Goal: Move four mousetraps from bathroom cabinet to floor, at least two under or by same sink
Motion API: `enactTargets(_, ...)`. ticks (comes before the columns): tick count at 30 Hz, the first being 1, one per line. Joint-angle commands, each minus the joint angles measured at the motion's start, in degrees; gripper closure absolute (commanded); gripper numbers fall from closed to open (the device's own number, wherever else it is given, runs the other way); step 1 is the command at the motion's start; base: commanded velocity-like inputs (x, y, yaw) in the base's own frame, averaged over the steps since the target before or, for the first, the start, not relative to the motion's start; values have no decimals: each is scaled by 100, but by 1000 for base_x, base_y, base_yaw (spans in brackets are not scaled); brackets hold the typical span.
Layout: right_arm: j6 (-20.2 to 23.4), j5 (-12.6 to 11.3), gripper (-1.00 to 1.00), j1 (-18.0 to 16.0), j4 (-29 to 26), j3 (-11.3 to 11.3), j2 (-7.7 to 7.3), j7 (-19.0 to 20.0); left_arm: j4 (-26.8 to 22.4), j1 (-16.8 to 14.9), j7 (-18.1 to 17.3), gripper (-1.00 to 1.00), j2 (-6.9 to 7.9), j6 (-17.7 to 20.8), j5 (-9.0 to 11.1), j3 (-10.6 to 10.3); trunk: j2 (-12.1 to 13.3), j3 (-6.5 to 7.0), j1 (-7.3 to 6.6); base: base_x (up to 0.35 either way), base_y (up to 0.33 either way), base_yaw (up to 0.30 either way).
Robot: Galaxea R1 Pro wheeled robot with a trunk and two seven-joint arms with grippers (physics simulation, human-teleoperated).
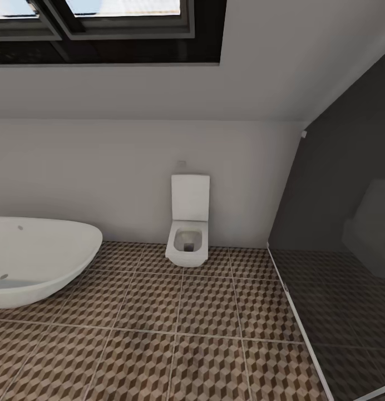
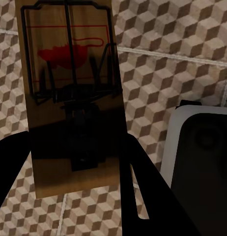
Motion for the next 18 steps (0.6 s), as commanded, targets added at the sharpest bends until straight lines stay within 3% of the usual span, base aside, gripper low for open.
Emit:
enactTargets(1,-9,-14,100,-3,0,50,-1,-49,15,-7,34,100,-3,-20,-13,-40,-11,-11,3,0,0,0)
enactTargets(18,-9,-11,100,-3,-1,49,-1,-49,15,-7,34,100,-3,-20,-13,-40,-11,-11,3,0,0,0)
